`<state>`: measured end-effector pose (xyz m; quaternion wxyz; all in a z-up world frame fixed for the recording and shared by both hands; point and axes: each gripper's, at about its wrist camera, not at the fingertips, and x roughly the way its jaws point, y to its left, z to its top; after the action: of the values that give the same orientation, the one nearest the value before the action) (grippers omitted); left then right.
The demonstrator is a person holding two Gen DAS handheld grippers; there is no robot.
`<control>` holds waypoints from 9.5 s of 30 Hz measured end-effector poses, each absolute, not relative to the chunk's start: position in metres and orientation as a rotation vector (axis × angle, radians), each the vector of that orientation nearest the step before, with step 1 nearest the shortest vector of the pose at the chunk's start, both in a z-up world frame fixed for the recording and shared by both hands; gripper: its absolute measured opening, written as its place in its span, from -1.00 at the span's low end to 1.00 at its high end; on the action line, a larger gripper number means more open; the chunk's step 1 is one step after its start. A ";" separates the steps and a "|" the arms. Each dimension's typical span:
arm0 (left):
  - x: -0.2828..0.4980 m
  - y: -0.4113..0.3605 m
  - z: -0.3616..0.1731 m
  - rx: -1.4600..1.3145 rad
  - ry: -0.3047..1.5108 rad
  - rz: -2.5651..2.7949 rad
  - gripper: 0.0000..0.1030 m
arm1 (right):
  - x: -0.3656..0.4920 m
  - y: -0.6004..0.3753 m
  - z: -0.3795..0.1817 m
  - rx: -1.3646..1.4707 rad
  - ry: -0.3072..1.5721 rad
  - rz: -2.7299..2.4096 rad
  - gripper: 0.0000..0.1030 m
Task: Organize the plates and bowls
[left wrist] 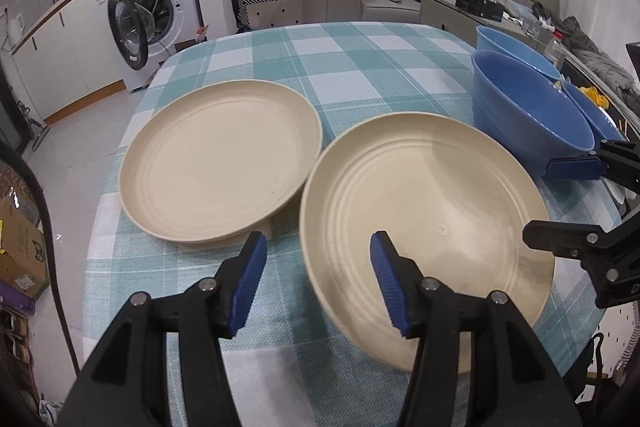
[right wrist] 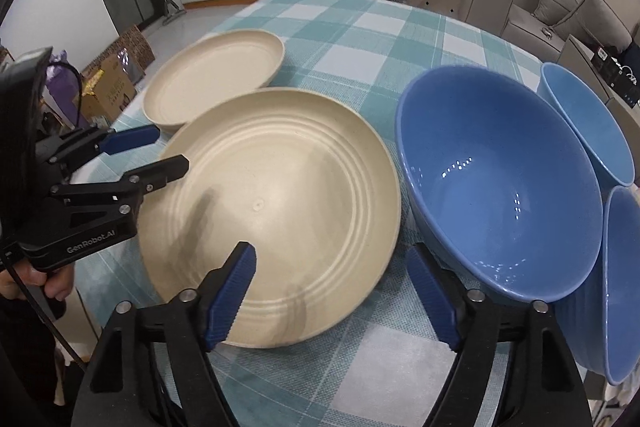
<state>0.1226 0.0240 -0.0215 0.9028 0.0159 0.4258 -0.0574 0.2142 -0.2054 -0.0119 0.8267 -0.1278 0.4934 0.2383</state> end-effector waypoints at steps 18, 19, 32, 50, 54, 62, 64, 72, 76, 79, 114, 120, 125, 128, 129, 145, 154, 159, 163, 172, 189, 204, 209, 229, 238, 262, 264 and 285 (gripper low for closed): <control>0.107 0.078 0.017 -0.126 0.774 -0.025 1.00 | 0.222 -0.192 0.043 -0.132 0.888 0.595 0.96; 0.107 0.081 0.018 -0.128 0.770 -0.016 1.00 | 0.224 -0.191 0.046 -0.126 0.887 0.597 0.96; 0.100 0.127 0.037 -0.191 0.719 0.111 1.00 | 0.247 -0.172 0.077 -0.103 0.832 0.672 0.97; 0.138 0.143 0.025 -0.213 0.753 0.142 1.00 | 0.294 -0.163 0.077 -0.040 0.836 0.675 0.97; 0.145 0.146 0.024 -0.213 0.758 0.147 1.00 | 0.303 -0.156 0.073 -0.033 0.844 0.682 0.97; 0.154 0.152 0.019 -0.226 0.777 0.151 1.00 | 0.316 -0.144 0.066 -0.036 0.860 0.689 0.97; 0.157 0.153 0.017 -0.231 0.784 0.148 1.00 | 0.319 -0.141 0.063 -0.039 0.867 0.688 0.97; 0.172 0.155 0.007 -0.213 0.791 0.155 0.99 | 0.338 -0.130 0.045 -0.041 0.911 0.662 0.97; 0.179 0.157 0.001 -0.200 0.808 0.162 0.96 | 0.348 -0.126 0.034 -0.039 0.937 0.655 0.96; 0.183 0.157 -0.002 -0.195 0.820 0.152 0.96 | 0.355 -0.121 0.026 -0.038 0.961 0.652 0.90; 0.204 0.166 -0.043 -0.244 0.920 0.113 -0.02 | 0.387 -0.064 -0.053 -0.089 1.192 0.677 -0.07; 0.202 0.168 -0.046 -0.257 0.932 0.118 -0.09 | 0.389 -0.063 -0.057 -0.089 1.194 0.679 -0.09; 0.202 0.168 -0.050 -0.262 0.949 0.101 -0.22 | 0.387 -0.060 -0.058 -0.094 1.197 0.691 -0.11; 0.201 0.169 -0.051 -0.255 0.948 0.113 -0.34 | 0.386 -0.058 -0.058 -0.103 1.189 0.687 -0.17; 0.200 0.170 -0.051 -0.263 0.947 0.113 -0.37 | 0.387 -0.058 -0.059 -0.108 1.191 0.677 -0.17; 0.199 0.176 -0.057 -0.290 0.967 0.114 -0.68 | 0.382 -0.057 -0.063 -0.105 1.199 0.701 -0.58; 0.200 0.175 -0.054 -0.283 0.958 0.116 -0.69 | 0.382 -0.055 -0.061 -0.109 1.181 0.688 -0.68; 0.198 0.174 -0.051 -0.267 0.945 0.124 -0.69 | 0.379 -0.054 -0.056 -0.128 1.157 0.687 -0.70; 0.195 0.175 -0.047 -0.266 0.937 0.123 -0.69 | 0.378 -0.054 -0.052 -0.128 1.146 0.691 -0.70; 0.183 0.169 -0.024 -0.230 0.888 0.130 -0.69 | 0.366 -0.059 -0.032 -0.135 1.095 0.697 -0.70; 0.148 0.132 0.023 -0.177 0.801 0.090 -0.69 | 0.318 -0.105 0.031 -0.108 0.976 0.685 -0.70; 0.120 0.079 0.041 -0.131 0.763 0.021 -0.69 | 0.268 -0.176 0.054 -0.077 0.929 0.633 -0.70; 0.116 0.067 0.044 -0.114 0.761 0.007 -0.69 | 0.260 -0.189 0.055 -0.074 0.928 0.625 -0.70; 0.106 0.045 0.020 -0.096 0.791 -0.054 -0.68 | 0.227 -0.216 0.040 -0.094 0.946 0.593 -0.69; 0.103 0.040 0.002 -0.061 0.829 -0.058 -0.68 | 0.216 -0.217 0.014 -0.102 0.984 0.587 -0.69; 0.116 0.017 -0.022 0.014 0.893 -0.090 -0.66 | 0.209 -0.226 -0.017 -0.199 1.050 0.488 -0.67; 0.118 0.015 -0.024 0.025 0.899 -0.087 -0.65 | 0.209 -0.226 -0.017 -0.206 1.052 0.481 -0.67; 0.113 0.005 -0.027 0.093 0.902 -0.088 -0.60 | 0.196 -0.220 -0.016 -0.306 1.023 0.439 -0.63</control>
<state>0.1129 0.0049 -0.0272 0.8981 0.0451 0.4354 -0.0424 0.1959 -0.2199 -0.0163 0.8381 -0.1449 0.4834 0.2074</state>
